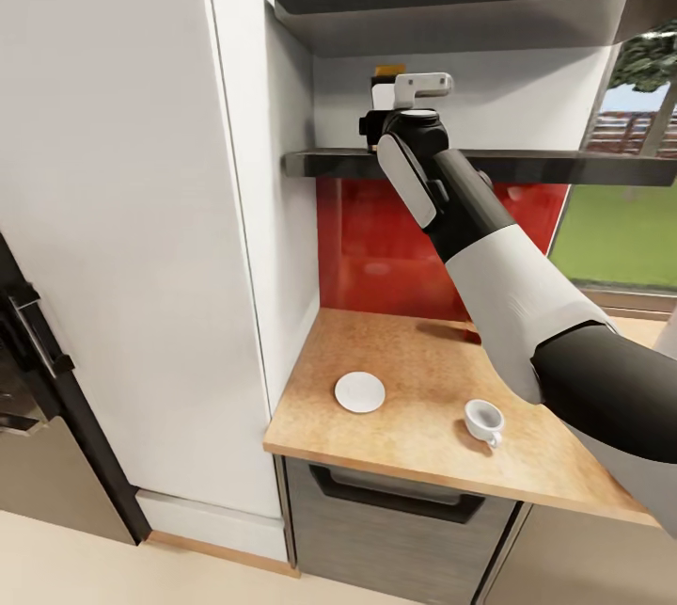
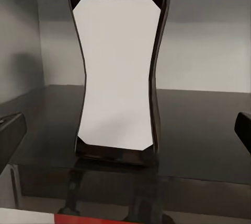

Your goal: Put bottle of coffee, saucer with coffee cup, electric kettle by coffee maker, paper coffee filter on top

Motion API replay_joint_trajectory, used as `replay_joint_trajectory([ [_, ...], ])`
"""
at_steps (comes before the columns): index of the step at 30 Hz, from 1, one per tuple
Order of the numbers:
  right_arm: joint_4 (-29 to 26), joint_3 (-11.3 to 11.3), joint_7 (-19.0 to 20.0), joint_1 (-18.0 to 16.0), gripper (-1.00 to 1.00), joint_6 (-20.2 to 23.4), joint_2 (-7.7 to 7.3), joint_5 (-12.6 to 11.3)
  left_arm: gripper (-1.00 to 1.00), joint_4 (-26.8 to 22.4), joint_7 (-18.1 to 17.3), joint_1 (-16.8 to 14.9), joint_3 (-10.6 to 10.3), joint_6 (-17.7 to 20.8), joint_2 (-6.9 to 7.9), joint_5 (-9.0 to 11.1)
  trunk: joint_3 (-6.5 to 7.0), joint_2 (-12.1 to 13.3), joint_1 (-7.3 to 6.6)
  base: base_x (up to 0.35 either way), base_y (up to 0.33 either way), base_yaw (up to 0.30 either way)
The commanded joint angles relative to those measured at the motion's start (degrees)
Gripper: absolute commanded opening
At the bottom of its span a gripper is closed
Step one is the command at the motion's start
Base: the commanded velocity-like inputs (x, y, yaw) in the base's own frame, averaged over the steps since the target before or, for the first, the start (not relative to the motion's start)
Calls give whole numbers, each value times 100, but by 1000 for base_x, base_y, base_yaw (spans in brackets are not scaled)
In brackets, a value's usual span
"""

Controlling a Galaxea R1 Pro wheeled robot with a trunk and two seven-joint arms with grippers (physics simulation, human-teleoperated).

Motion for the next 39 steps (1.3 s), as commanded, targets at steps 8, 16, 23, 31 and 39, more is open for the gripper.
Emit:
replay_joint_trajectory([
  [8, -6, 12, -53, -9, 100, 12, 0, -35, 100, -3, -23, -4, -32, -9, 1, 60, -14, -13, 4, 180, 0, 0],
  [16, 6, 12, -53, -9, 100, 12, 0, -33, 100, 4, -23, -4, -30, -10, 1, 60, -14, -13, 4, 40, 0, 0],
  [23, 7, 8, -53, -9, 100, 19, 0, -32, 100, 6, -22, -4, -33, -10, 1, 60, -14, -13, 4, 104, 0, 0],
  [31, 6, 8, -53, -9, 100, 18, 0, -27, 100, 5, -22, -4, -44, -17, 1, 59, -14, -13, 4, 22, 0, 0],
  [39, 13, 7, -53, -9, 100, 19, 0, -25, 100, 6, -22, -4, -45, -17, 1, 53, -14, -13, 4, 64, 38, 0],
])
